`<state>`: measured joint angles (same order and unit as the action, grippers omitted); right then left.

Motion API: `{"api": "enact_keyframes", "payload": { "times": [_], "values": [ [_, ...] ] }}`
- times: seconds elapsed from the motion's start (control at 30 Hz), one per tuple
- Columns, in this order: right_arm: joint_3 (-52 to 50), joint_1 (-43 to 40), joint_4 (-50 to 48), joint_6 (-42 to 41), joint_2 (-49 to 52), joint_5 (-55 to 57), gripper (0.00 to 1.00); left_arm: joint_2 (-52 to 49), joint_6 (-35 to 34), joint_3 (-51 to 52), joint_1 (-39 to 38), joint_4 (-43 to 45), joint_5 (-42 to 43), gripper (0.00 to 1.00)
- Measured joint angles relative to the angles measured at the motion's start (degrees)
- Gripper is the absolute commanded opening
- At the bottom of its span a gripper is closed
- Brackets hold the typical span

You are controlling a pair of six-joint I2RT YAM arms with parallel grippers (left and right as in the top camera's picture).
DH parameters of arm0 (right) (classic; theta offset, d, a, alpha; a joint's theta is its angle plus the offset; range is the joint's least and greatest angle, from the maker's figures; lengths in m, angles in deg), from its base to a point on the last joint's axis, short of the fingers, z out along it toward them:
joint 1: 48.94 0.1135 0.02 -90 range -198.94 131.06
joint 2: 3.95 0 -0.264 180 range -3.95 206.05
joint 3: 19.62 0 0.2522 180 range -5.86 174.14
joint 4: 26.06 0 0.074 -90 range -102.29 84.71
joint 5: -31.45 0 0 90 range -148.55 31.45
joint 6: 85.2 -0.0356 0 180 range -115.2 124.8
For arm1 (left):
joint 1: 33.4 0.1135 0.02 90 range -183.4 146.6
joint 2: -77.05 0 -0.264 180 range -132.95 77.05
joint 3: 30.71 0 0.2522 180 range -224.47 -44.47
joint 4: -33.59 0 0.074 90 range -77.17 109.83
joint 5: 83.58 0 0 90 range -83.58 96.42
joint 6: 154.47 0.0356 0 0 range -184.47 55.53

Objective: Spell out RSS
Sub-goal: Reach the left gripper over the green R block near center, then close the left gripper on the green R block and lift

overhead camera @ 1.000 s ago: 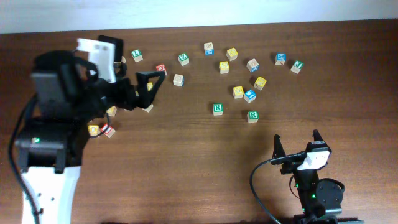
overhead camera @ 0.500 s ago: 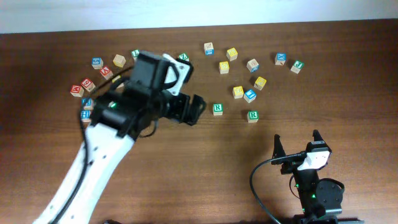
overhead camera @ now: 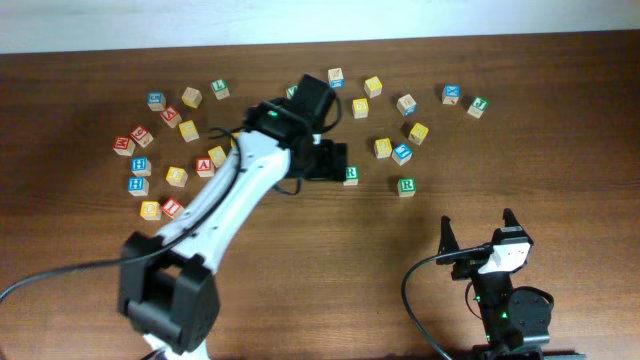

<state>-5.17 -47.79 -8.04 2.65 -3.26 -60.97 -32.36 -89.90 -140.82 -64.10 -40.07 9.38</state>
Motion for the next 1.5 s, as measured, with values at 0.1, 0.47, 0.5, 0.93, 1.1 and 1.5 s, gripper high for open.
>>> {"api": "enact_keyframes", "payload": {
  "times": [0.1,0.47,0.5,0.93,1.1,1.5],
  "values": [
    [0.00,0.00,0.00,0.02,0.00,0.00,0.98,-3.63,-0.83,-0.20,-2.29,5.33,0.39,0.99],
    [0.00,0.00,0.00,0.02,0.00,0.00,0.98,-11.45,-5.79,-0.22,-7.54,13.20,-7.41,0.72],
    [0.00,0.00,0.00,0.04,0.00,0.00,0.98,-12.26,-6.36,-0.22,-7.85,13.94,-8.83,0.67],
    [0.00,0.00,0.00,0.02,0.00,0.00,0.98,-16.90,-10.97,-0.24,-8.41,18.05,-12.26,0.66],
    [0.00,0.00,0.00,0.00,0.00,0.02,0.98,-16.90,-13.05,-0.24,-8.68,18.86,-12.48,0.55],
    [0.00,0.00,0.00,0.04,0.00,0.02,0.98,-18.95,-14.73,-0.31,-9.38,19.06,-12.90,0.46]
  ]
}}
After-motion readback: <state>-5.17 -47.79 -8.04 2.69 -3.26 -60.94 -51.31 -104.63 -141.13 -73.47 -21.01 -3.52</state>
